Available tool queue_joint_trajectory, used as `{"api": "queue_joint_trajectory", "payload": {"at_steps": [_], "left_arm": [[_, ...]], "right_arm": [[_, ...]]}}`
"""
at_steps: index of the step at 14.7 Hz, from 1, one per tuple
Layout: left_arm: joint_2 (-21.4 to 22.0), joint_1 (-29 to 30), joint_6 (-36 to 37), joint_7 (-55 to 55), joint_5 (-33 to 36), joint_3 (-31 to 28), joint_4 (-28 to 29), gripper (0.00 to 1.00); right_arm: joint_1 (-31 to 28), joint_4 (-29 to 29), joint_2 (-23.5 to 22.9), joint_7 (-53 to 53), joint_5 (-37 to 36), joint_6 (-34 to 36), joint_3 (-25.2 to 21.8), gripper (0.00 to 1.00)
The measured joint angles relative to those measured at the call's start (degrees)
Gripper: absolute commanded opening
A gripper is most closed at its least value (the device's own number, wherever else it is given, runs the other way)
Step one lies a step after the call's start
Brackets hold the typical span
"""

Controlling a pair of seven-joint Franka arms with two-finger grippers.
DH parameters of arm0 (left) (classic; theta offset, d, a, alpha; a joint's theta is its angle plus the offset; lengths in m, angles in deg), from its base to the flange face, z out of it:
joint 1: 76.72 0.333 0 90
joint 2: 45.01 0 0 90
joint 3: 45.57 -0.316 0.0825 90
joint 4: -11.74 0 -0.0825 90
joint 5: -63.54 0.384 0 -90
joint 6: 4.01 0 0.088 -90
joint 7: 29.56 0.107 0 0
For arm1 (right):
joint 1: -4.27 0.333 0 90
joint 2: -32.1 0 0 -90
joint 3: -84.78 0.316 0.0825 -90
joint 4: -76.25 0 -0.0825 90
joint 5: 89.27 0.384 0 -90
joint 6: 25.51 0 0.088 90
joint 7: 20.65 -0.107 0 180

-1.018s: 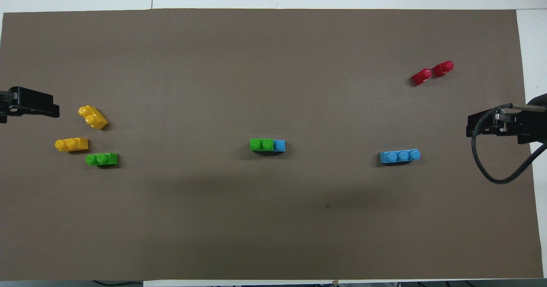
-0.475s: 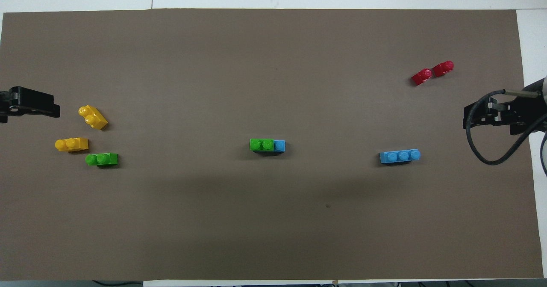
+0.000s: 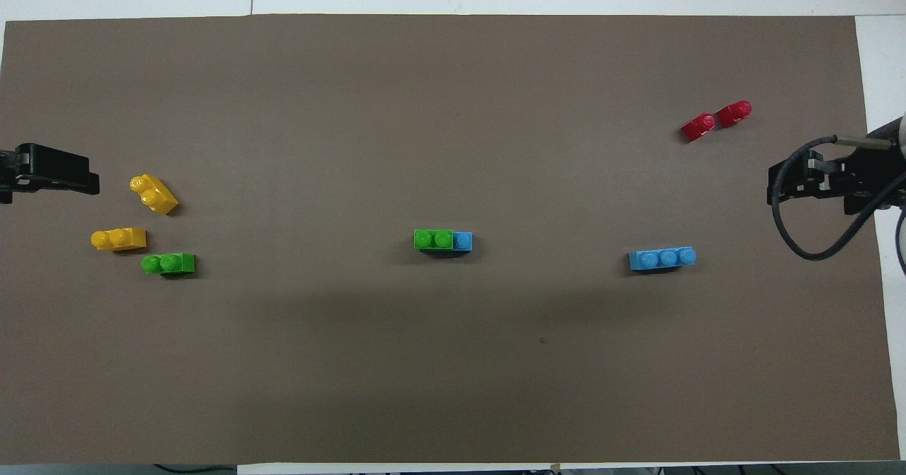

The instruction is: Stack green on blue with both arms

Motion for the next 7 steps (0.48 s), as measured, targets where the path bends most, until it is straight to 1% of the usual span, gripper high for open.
{"api": "queue_joint_trajectory", "payload": {"at_steps": [7], "left_arm": [[0.0, 0.0, 0.0, 0.0, 0.0, 0.0, 0.0, 1.00]], "right_arm": [[0.1, 0.0, -0.1, 0.0, 0.0, 1.7, 0.1, 0.95]]}}
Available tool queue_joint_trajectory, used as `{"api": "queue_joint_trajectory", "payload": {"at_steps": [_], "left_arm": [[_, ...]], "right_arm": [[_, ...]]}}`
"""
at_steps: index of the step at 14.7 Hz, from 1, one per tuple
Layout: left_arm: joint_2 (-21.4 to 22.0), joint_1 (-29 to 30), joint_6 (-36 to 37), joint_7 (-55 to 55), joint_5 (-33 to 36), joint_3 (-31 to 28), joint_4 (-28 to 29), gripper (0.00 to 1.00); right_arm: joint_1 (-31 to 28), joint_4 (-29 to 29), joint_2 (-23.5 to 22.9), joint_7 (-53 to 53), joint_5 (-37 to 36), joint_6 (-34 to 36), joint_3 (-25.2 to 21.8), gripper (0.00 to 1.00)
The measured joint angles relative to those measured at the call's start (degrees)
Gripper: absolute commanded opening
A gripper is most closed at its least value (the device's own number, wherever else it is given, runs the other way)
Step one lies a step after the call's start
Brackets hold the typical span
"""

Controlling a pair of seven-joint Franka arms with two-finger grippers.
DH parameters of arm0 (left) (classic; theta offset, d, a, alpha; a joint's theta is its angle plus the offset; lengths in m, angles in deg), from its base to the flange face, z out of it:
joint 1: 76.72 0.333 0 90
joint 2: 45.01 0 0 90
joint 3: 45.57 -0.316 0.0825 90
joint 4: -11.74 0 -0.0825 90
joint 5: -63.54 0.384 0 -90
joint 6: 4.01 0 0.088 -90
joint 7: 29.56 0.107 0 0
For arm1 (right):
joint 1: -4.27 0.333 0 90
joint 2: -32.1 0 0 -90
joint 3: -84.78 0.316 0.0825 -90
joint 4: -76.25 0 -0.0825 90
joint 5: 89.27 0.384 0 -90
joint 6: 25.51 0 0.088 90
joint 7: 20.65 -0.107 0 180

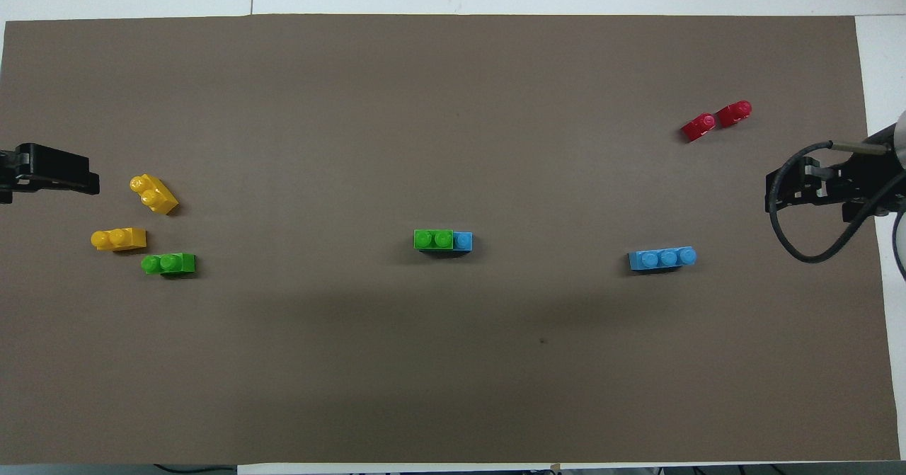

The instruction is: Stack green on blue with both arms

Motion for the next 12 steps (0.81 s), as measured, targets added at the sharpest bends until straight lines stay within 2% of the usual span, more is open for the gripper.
{"api": "queue_joint_trajectory", "payload": {"at_steps": [12], "left_arm": [[0.0, 0.0, 0.0, 0.0, 0.0, 0.0, 0.0, 1.00]], "right_arm": [[0.0, -0.1, -0.1, 0.0, -0.7, 0.0, -0.1, 0.95]]}}
